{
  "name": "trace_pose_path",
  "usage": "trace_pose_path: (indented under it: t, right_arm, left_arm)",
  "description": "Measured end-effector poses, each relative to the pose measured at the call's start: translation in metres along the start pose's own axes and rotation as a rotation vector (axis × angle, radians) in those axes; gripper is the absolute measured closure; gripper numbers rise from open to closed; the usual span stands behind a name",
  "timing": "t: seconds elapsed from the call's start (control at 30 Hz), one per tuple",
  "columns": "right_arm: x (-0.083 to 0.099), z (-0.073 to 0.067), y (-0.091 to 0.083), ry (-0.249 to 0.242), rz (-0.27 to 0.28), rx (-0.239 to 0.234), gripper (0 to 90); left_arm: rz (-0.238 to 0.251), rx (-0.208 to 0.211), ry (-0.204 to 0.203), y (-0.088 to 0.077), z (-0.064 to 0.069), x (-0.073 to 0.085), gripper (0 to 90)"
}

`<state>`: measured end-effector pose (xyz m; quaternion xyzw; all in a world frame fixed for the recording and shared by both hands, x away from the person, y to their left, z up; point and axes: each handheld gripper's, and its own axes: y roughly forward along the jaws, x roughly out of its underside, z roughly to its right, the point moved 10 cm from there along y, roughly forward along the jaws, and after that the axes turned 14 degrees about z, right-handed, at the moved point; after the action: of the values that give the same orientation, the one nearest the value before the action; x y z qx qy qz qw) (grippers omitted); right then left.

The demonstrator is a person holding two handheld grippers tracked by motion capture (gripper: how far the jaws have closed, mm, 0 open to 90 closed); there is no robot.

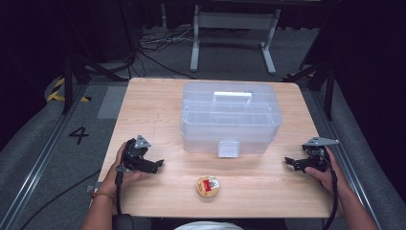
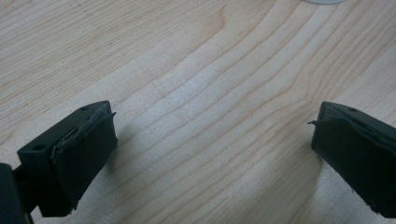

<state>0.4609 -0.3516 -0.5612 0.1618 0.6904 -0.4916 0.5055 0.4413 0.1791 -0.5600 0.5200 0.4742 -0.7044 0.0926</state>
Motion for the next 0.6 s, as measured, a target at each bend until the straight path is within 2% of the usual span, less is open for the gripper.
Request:
trace_pose_path:
  t: [0.1, 0.3, 0.4, 0.53, 0.6]
  right_arm:
    - [0.0001, 0.0004, -0.0001, -0.001, -0.004, 0.0, 0.1]
    - [0.0002, 0.0011, -0.0006, -0.003, -0.012, -0.003, 0.1]
    - [-0.0003, 0.0014, -0.001, -0.019, -0.056, -0.015, 0.2]
    - [-0.0006, 0.0011, -0.0016, -0.027, -0.063, -0.011, 0.3]
    - [0.0002, 0.0012, -0.0038, -0.016, -0.072, -0.017, 5.2]
  left_arm:
    - [0.0, 0.019, 0.004, 0.0, 0.0003, 0.0002, 0.4]
    - [0.003, 0.013, 0.009, -0.0002, -0.0005, 0.0002, 0.5]
    - [0.0, 0.013, 0.011, -0.0007, -0.0006, 0.0005, 0.6]
    - [0.001, 0.013, 0.012, -0.0006, -0.0006, 0.0004, 0.5]
    - [0.002, 0.012, 0.014, -0.0005, -0.001, 0.0002, 0.5]
